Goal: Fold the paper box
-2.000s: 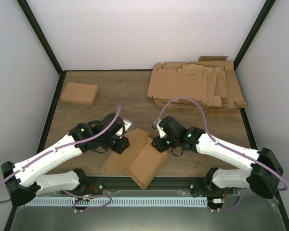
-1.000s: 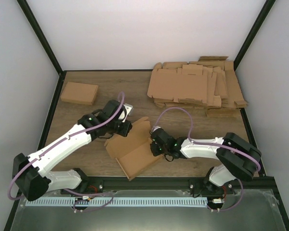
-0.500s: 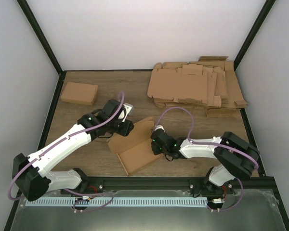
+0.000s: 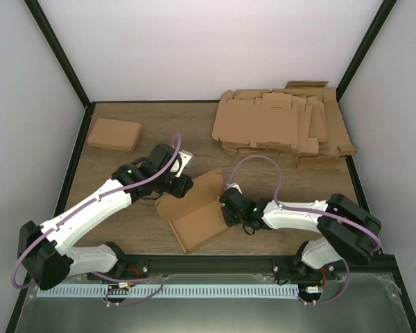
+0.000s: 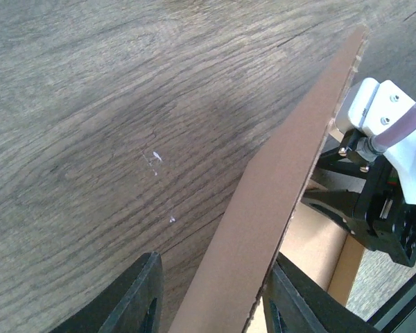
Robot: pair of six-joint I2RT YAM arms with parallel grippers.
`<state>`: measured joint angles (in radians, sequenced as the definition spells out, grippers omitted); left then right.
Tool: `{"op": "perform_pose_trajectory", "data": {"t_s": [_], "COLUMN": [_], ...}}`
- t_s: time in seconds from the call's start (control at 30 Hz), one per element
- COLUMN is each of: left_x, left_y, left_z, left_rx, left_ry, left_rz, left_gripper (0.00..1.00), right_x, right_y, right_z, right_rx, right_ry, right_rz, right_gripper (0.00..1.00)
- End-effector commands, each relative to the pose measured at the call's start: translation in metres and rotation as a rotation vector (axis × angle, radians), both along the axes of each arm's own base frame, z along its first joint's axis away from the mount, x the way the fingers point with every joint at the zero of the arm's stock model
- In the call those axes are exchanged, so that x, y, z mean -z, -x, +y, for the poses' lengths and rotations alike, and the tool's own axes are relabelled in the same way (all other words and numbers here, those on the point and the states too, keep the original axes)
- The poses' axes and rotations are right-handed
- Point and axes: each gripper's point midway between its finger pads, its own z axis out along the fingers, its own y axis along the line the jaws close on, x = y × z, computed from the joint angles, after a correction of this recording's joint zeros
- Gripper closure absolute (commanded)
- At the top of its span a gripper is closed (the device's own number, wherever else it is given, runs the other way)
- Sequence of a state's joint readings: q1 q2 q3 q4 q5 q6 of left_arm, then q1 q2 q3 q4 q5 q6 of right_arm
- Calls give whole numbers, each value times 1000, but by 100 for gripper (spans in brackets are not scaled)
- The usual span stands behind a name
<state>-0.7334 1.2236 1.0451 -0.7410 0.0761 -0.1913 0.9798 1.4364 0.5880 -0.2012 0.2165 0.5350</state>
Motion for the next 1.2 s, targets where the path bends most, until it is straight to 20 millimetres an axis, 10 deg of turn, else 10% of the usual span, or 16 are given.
{"op": "perform_pose_trajectory", "data": {"t_s": [0.0,0.33,0.47,0.97,1.17], "left_x": [-3,-5,-8,-13,-9], "left_y": [-1,-1,-2,2,3], "left_z": [1,2,0,6,6], "left_rx": [15,17,19,14,14], "left_ry": [0,-4,4,13,12], "left_rz": [-23,-29,-34,-54,-46], "left_gripper": [58,58,58,48,46], "right_x": [-1,-3,-5,-28,-28], "right_y": [2,2,4,22,30], "right_z": [-4,2,5,19,10], "right_rx": [15,31,35,-31,-19], "right_ry": [49,176,209,76,82], "right_rz": [6,-81,-115,-53,-18], "right_gripper": [55,98,99,41,41]}}
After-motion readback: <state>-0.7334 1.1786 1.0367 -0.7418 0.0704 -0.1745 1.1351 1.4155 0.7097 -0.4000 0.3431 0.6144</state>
